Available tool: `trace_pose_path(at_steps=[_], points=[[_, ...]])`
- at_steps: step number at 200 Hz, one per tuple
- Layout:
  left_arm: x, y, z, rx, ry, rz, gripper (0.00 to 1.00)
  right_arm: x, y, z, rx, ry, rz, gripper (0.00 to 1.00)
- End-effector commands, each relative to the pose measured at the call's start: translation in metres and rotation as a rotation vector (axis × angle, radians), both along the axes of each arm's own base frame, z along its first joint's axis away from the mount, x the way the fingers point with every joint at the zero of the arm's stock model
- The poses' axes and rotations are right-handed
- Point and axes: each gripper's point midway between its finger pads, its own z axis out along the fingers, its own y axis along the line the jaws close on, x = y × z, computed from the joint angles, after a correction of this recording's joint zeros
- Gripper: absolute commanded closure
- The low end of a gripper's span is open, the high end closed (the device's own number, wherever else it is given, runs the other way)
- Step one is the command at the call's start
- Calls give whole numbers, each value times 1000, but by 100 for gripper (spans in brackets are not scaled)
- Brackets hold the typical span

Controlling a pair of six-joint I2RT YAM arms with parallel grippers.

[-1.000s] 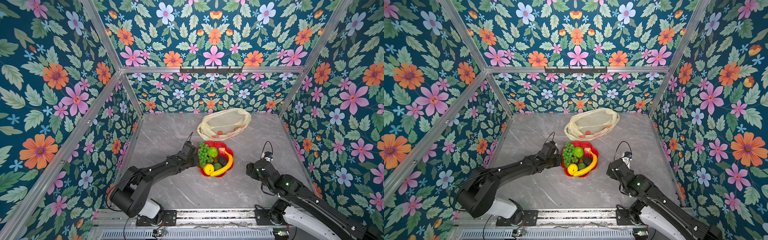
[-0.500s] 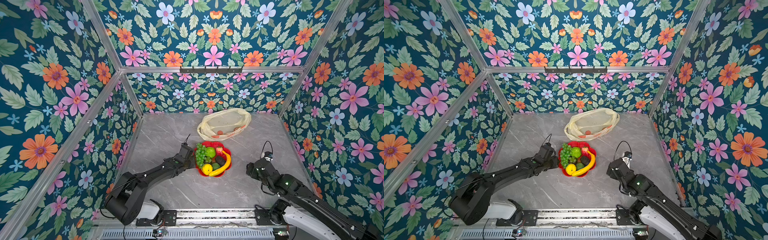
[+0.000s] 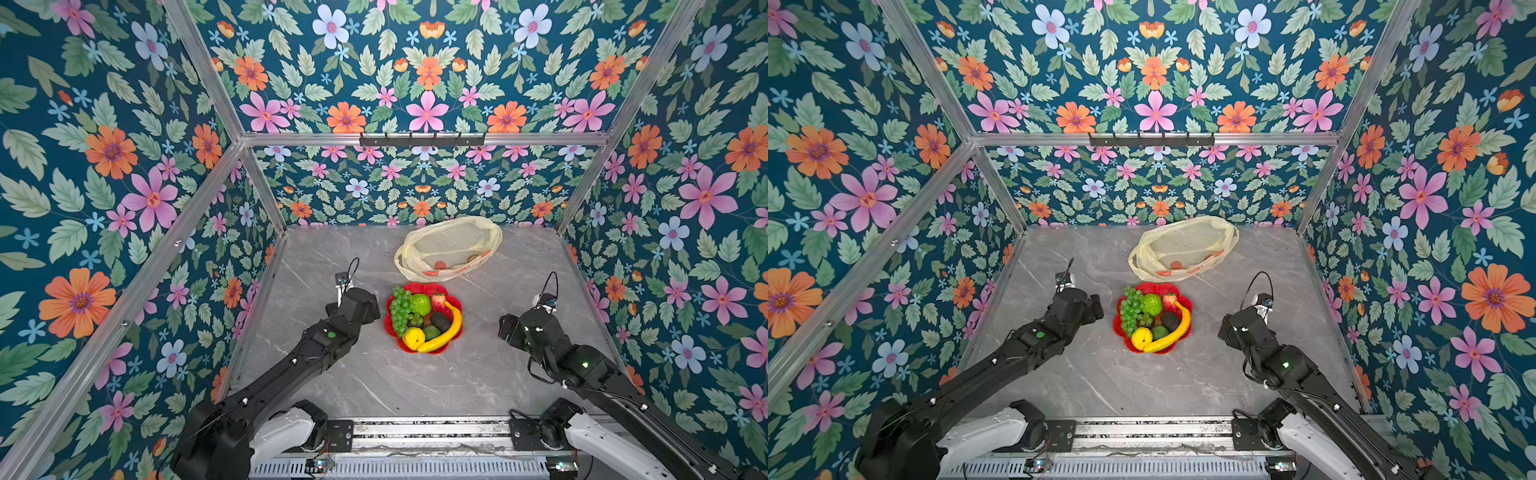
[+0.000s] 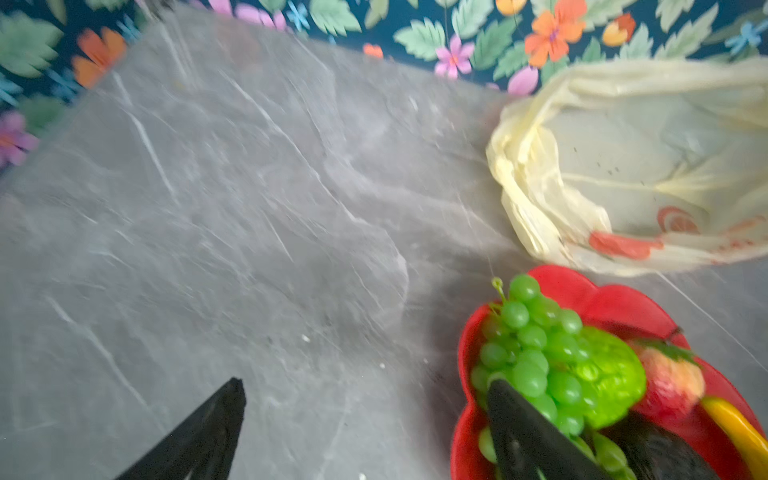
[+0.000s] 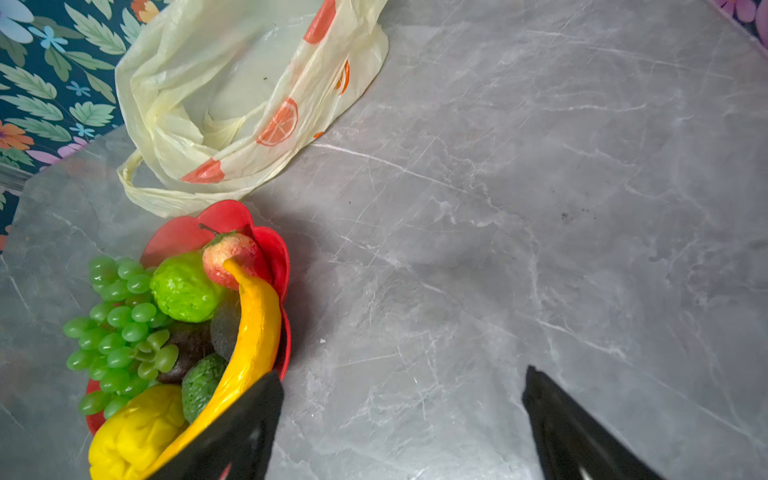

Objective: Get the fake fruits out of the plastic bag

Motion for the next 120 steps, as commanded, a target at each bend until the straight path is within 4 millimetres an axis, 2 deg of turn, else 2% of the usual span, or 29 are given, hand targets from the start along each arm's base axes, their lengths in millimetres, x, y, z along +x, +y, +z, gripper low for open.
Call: trace_pose_path(at_steps=[1,18,42,71,89,120], points=[[7,37,37,135,-188,173,3,17,1,24,-38,-111,13,1],[10,45,47,206,-258,213,1,27,4,34,-87,-171,47,1],[13,59,54,320,-358,296,0,38,-4,46,-200,-247,43,1],[12,82,43,366,-391,352,0,47,-18,60,-345,-358,23,1],[9,102,32,387,-415,388,0,51,-33,57,-376,-368,-20,1],[10,126,3,492,-396,390,0,58,-55,32,-324,-316,-78,1]])
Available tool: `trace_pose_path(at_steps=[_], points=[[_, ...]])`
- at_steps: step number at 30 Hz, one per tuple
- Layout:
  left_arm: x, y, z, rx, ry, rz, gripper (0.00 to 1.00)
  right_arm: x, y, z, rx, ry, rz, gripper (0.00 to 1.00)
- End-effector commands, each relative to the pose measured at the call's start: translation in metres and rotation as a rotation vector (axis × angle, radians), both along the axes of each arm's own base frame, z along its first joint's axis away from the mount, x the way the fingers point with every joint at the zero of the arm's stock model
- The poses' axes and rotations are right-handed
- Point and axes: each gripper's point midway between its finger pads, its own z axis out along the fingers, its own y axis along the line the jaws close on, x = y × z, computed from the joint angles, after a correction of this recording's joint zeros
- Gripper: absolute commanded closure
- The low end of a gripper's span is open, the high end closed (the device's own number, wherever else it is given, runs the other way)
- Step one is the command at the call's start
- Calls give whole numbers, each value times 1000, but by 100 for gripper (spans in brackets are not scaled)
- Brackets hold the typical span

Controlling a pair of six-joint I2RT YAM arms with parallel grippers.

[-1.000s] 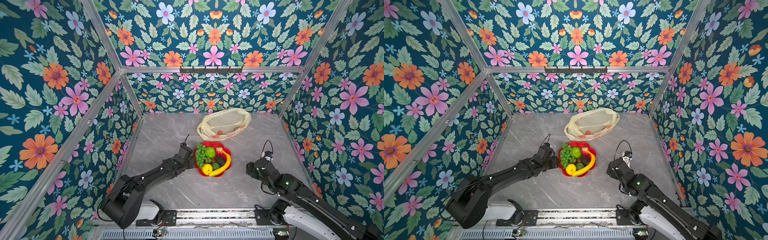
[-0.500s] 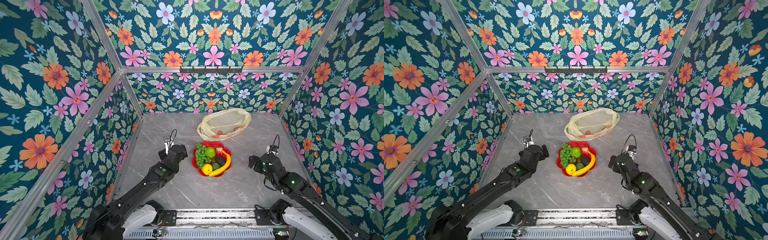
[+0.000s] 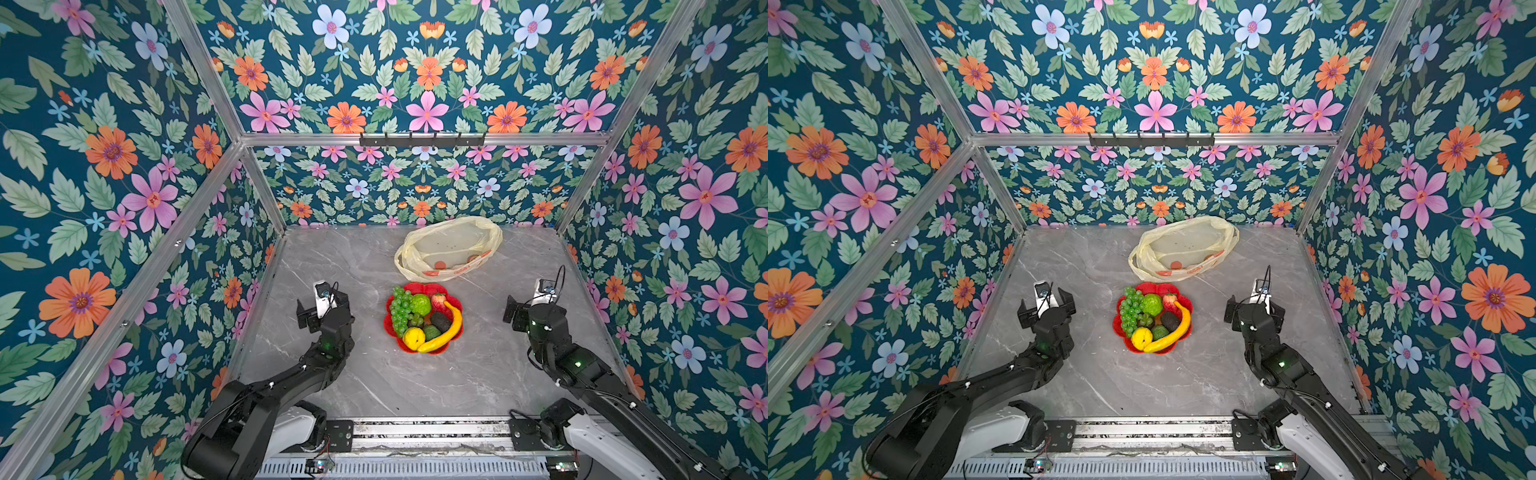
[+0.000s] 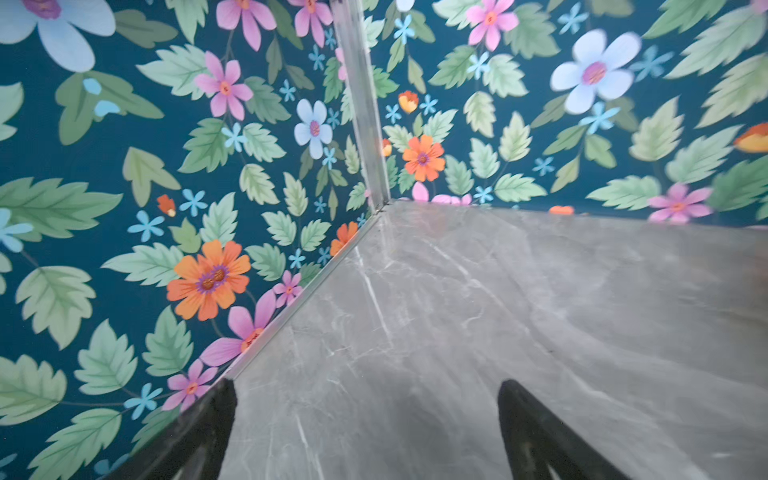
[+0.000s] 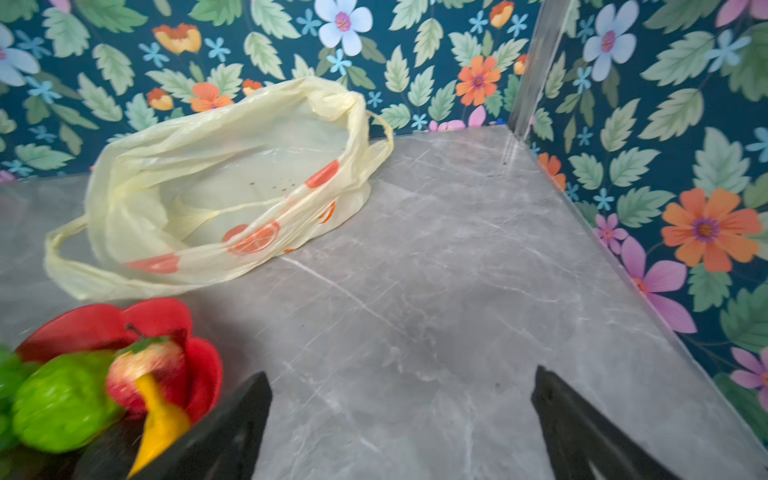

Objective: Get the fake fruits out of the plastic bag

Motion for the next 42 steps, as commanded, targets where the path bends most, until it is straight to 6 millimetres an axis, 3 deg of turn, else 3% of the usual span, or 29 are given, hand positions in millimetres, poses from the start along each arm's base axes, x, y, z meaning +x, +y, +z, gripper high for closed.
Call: trace_pose_path(at_steps=[1,4,9,13,19,23,26,30,42], points=[[4,10,17,36,-109,5,0,9,-9,-1,22,-33,-15,1],[7,21,-7,19,-67,7,0,13,-15,-13,-6,-38,-25,1],[30,10,-11,-8,-65,-147,0,22,-26,-35,-108,-17,-59,1],[40,13,-20,-123,-97,-223,0,35,-36,-60,-96,-6,-83,1],[64,20,-47,-179,-13,-242,0,59,-28,-77,-187,-28,-21,1],[64,24,-45,-197,-38,-252,0,79,-13,-79,-220,-56,89,1],[63,24,-44,-184,-40,-251,0,91,-24,-89,-146,-59,109,1],[64,24,-43,-182,-39,-250,0,93,-46,-103,40,-66,116,1],[65,24,-44,-193,-34,-269,0,91,-47,-106,37,-40,114,1]])
